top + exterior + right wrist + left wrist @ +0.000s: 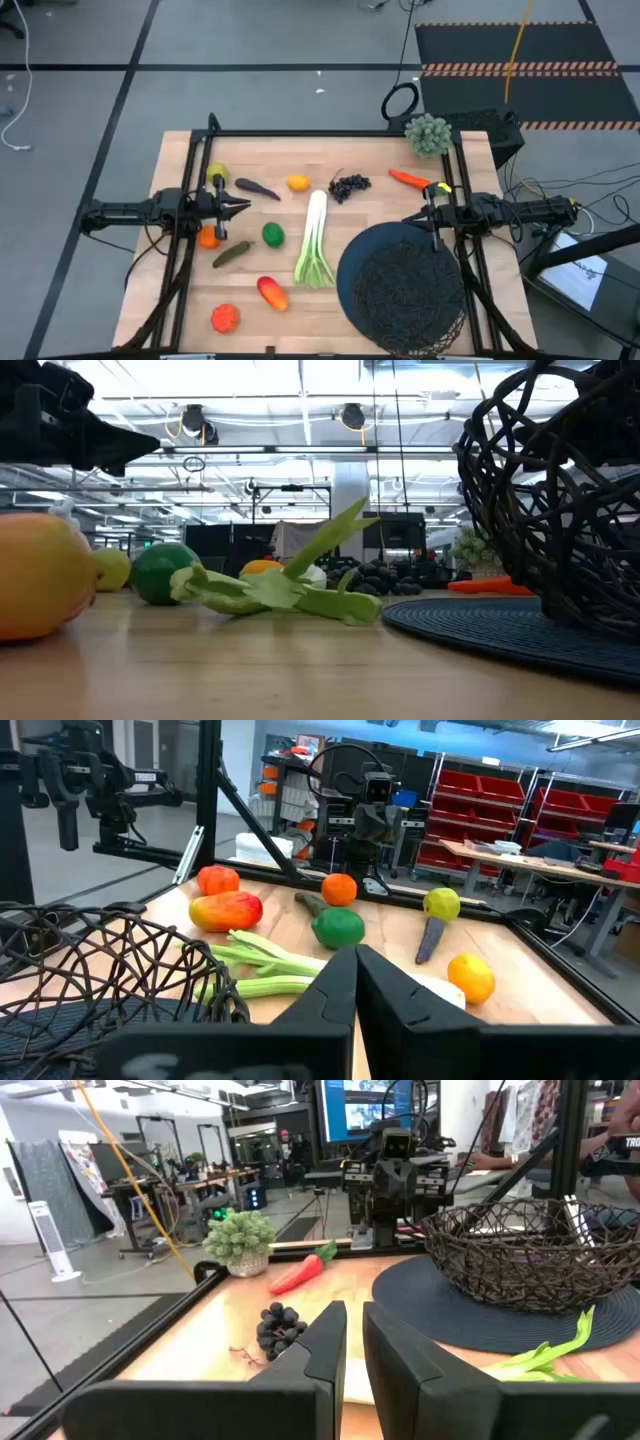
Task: Build produce basket
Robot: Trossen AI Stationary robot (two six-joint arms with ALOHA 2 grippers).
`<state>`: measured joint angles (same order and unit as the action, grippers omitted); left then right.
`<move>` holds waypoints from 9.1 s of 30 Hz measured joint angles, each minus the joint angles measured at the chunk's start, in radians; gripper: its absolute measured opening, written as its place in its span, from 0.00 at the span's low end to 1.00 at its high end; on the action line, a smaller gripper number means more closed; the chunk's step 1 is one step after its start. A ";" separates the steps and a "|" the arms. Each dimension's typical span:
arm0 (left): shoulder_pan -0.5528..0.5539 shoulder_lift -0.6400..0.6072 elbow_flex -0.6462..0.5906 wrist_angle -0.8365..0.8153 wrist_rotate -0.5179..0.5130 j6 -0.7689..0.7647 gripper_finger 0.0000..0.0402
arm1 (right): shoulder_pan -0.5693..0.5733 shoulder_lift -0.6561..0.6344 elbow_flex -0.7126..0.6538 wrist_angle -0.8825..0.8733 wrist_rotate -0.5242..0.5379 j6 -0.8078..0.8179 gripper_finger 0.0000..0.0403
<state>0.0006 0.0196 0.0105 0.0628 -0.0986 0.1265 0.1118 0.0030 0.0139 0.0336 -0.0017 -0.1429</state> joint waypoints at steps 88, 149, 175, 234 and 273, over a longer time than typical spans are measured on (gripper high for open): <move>0.000 0.000 0.000 0.000 0.000 0.000 0.10 | 0.000 0.000 0.000 0.000 0.000 0.000 0.00; -0.002 0.058 0.433 -0.240 0.068 -0.080 0.01 | 0.000 0.000 0.000 0.004 0.001 0.000 0.00; -0.001 0.772 1.509 -1.024 0.053 -0.049 0.08 | 0.000 0.000 0.000 0.097 0.061 0.264 0.00; -0.004 0.819 0.999 -0.531 0.001 0.026 0.08 | 0.001 0.584 0.819 -0.468 0.207 0.456 0.00; -0.211 1.591 1.054 -0.512 0.043 0.476 0.37 | 0.174 0.816 0.521 -0.108 0.346 0.655 0.00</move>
<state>-0.2103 1.6109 1.0640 -0.4489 -0.0555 0.6027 0.2855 0.8193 0.5354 -0.0748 0.3443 0.5121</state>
